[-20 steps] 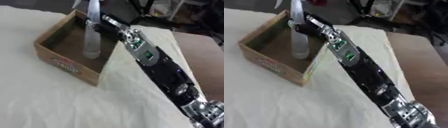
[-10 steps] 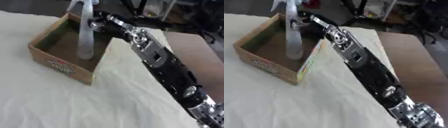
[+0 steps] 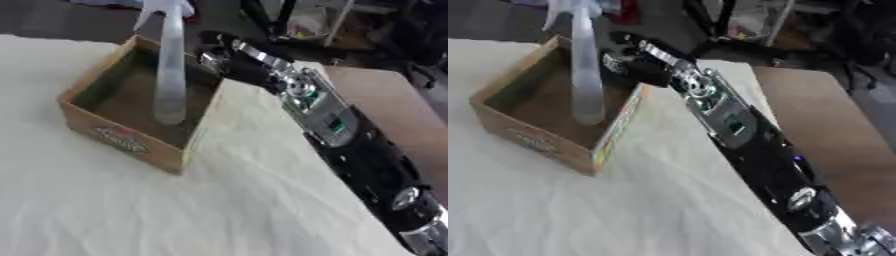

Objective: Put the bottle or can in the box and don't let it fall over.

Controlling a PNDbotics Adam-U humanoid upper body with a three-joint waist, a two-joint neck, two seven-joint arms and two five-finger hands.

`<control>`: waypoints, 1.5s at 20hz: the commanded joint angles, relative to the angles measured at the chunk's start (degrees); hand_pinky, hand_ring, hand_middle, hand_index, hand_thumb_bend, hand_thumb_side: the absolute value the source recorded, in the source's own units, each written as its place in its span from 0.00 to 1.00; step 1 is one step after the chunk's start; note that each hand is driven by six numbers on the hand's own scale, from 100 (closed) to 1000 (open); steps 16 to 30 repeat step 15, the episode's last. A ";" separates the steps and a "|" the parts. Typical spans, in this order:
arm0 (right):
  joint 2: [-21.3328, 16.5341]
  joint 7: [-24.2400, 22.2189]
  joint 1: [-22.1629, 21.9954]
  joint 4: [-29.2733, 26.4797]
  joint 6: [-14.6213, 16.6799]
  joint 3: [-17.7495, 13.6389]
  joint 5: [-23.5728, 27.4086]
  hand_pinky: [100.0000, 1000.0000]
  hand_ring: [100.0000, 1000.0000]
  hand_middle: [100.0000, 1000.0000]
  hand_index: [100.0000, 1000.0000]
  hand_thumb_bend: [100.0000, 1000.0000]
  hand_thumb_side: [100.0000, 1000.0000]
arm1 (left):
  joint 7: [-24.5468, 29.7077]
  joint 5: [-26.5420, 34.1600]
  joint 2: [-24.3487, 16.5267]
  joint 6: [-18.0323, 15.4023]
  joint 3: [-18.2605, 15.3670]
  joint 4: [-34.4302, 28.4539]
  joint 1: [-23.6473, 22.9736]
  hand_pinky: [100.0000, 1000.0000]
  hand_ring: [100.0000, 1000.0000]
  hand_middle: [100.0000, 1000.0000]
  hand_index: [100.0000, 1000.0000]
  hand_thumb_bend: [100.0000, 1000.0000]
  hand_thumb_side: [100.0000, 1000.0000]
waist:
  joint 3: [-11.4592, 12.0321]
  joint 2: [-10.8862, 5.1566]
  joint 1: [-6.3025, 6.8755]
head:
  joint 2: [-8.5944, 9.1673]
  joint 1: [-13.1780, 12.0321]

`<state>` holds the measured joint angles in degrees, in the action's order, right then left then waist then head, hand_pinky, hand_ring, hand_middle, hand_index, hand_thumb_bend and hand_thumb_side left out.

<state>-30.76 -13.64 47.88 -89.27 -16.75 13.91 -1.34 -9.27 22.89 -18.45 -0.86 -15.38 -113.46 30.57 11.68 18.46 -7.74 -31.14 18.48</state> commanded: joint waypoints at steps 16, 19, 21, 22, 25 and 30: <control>-5.38 2.50 -4.48 -12.52 -2.45 -3.88 5.93 1.00 1.00 1.00 1.00 0.00 0.49 | -2.40 -1.41 -3.66 -0.68 -2.03 -1.13 -2.91 1.00 1.00 1.00 0.71 0.33 0.51 | -3.28 -2.85 1.60 | -3.31 -0.04; -5.38 2.50 -4.48 -12.52 -2.45 -3.88 5.93 1.00 1.00 1.00 1.00 0.00 0.49 | -2.40 -1.41 -3.66 -0.68 -2.03 -1.13 -2.91 1.00 1.00 1.00 0.71 0.33 0.51 | -3.28 -2.85 1.60 | -3.31 -0.04; -5.38 2.50 -4.48 -12.52 -2.45 -3.88 5.93 1.00 1.00 1.00 1.00 0.00 0.49 | -2.40 -1.41 -3.66 -0.68 -2.03 -1.13 -2.91 1.00 1.00 1.00 0.71 0.33 0.51 | -3.28 -2.85 1.60 | -3.31 -0.04; -5.38 2.50 -4.48 -12.52 -2.45 -3.88 5.93 1.00 1.00 1.00 1.00 0.00 0.49 | -2.40 -1.41 -3.66 -0.68 -2.03 -1.13 -2.91 1.00 1.00 1.00 0.71 0.33 0.51 | -3.28 -2.85 1.60 | -3.31 -0.04; -5.38 2.50 -4.48 -12.52 -2.45 -3.88 5.93 1.00 1.00 1.00 1.00 0.00 0.49 | -2.40 -1.41 -3.66 -0.68 -2.03 -1.13 -2.91 1.00 1.00 1.00 0.71 0.33 0.51 | -3.28 -2.85 1.60 | -3.31 -0.04; -5.38 2.50 -4.48 -12.52 -2.45 -3.88 5.93 1.00 1.00 1.00 1.00 0.00 0.49 | -2.40 -1.41 -3.66 -0.68 -2.03 -1.13 -2.91 1.00 1.00 1.00 0.71 0.33 0.51 | -3.28 -2.85 1.60 | -3.31 -0.04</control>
